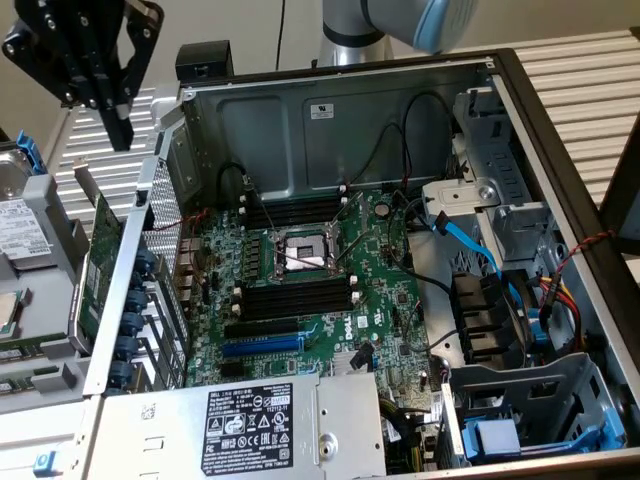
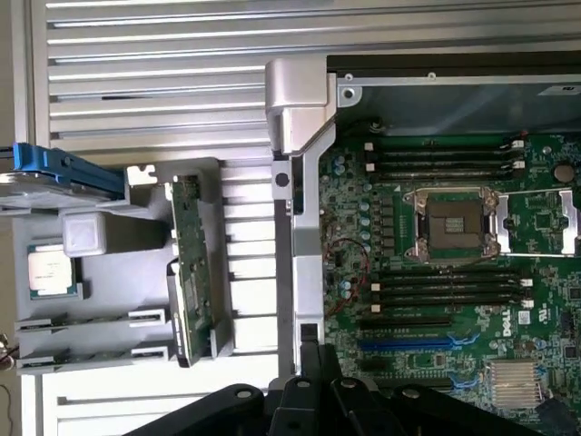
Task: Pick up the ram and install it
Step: 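Reach for the ram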
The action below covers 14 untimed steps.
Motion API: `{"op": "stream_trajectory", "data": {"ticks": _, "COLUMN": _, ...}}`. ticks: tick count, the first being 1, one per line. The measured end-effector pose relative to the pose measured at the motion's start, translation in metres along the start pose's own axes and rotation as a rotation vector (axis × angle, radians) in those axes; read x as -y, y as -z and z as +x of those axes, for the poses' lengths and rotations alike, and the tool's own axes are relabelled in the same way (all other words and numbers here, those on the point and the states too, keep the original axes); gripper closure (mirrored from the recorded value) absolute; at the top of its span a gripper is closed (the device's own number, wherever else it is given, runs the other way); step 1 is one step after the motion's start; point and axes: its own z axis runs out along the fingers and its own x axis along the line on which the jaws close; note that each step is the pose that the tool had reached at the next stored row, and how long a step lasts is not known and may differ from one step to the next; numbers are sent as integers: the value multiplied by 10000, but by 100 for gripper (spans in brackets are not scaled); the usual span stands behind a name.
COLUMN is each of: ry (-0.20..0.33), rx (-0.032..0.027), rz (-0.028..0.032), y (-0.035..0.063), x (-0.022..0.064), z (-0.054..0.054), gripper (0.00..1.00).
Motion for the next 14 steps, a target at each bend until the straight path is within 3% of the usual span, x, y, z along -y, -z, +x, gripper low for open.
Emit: {"op": "stream_trajectory", "data": {"ticks": 14, "ry": -1, "rx": 0, "rz": 0, "y": 17, "x": 75, "z": 588, "gripper": 89}}
